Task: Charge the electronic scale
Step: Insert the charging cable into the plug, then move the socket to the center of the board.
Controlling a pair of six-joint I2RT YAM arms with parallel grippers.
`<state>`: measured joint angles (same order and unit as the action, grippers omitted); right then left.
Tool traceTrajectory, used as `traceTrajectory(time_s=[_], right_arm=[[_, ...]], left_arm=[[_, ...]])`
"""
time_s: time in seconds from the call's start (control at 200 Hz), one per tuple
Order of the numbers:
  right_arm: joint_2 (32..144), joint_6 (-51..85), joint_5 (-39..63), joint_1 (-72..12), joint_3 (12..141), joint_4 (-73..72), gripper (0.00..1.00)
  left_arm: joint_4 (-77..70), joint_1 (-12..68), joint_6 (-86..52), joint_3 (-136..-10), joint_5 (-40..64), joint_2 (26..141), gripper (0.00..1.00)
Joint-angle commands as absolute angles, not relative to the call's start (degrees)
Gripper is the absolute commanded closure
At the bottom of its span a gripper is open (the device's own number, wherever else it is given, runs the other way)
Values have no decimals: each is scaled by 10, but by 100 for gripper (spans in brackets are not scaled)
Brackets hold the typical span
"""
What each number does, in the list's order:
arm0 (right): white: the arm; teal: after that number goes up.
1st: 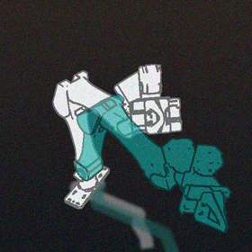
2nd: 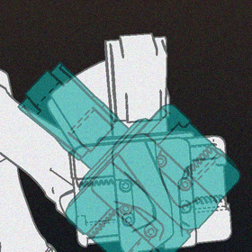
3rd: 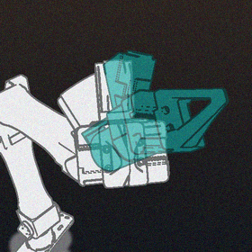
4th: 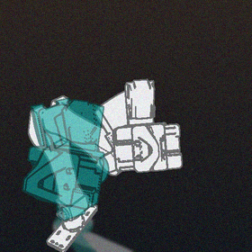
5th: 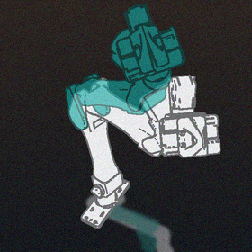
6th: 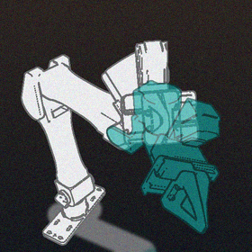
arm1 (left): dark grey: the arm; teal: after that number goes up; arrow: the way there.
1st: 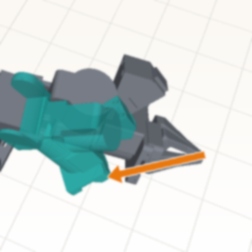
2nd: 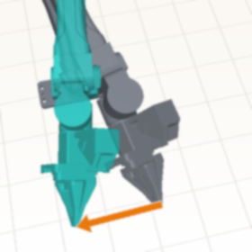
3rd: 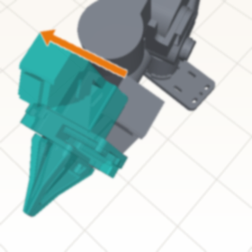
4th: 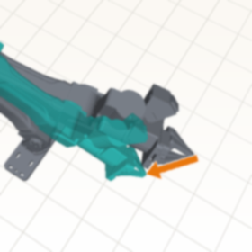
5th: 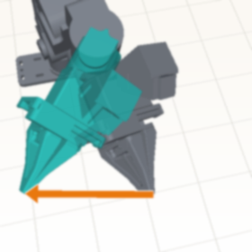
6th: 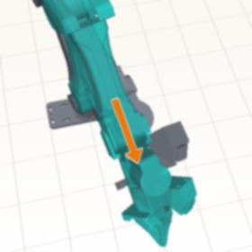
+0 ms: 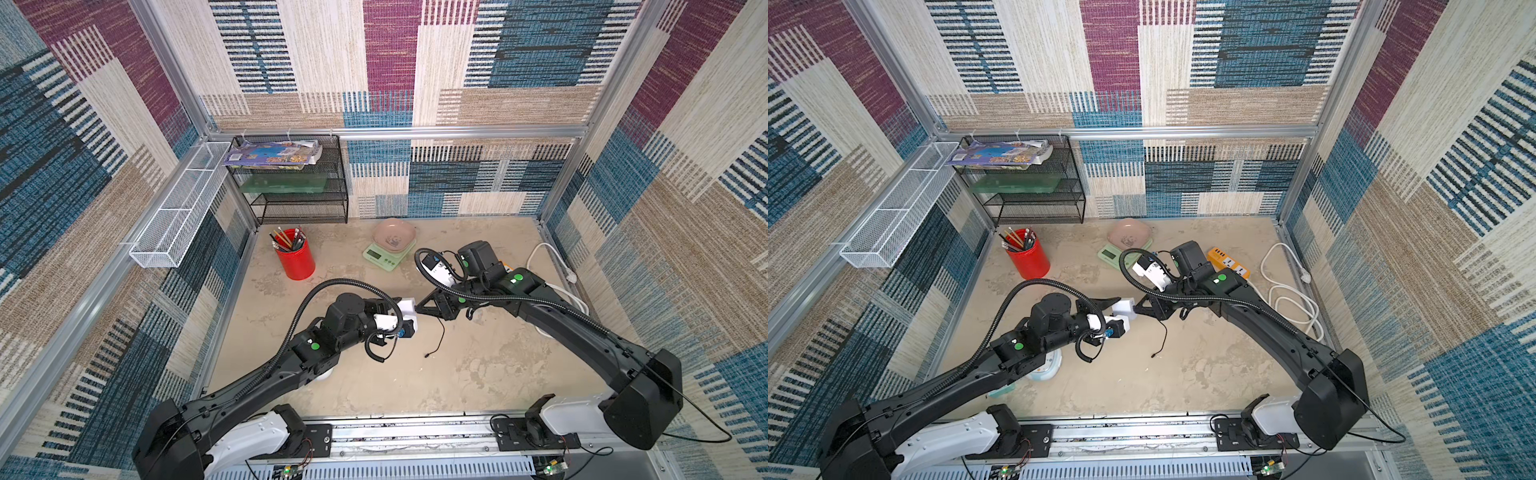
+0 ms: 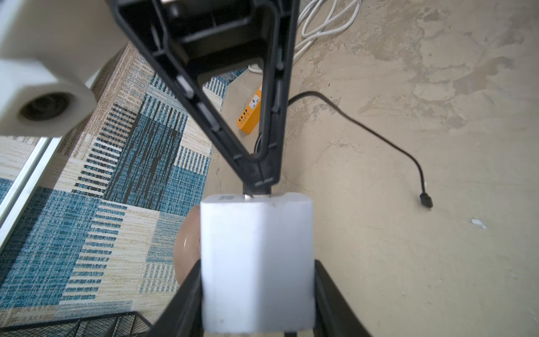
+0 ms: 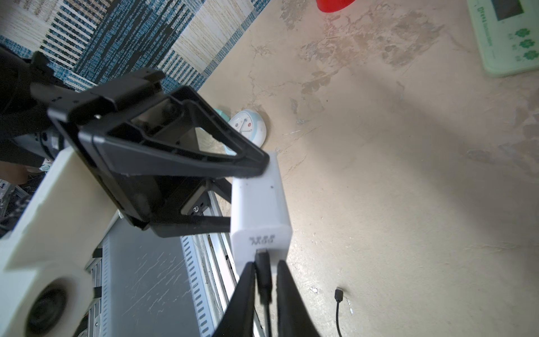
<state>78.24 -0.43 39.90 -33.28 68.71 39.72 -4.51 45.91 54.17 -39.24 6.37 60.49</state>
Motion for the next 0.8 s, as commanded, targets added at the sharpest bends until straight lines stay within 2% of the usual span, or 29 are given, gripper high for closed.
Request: traceTrajectory(time_s=[0.0, 0.105, 0.175, 0.34, 0.531, 0.656, 0.791], right_arm=[[783, -8, 388, -326, 693, 371, 59], [762, 0, 378, -293, 697, 358, 34], [735, 8, 372, -264, 689, 341, 24], [669, 27, 304, -199, 673, 297, 19], [613, 94, -15, -126, 599, 188, 3], [654, 126, -109, -46, 570, 138, 2], [770, 177, -97, 32, 622, 172, 3]], left_arm=[[-101, 460, 520, -386, 82, 612, 59], [-106, 458, 506, -377, 64, 630, 58], [-109, 459, 486, -373, 59, 636, 57], [-100, 459, 446, -381, 43, 645, 55], [-97, 458, 425, -378, 31, 647, 55], [-100, 459, 412, -370, 41, 642, 55], [-94, 459, 404, -368, 40, 631, 55]])
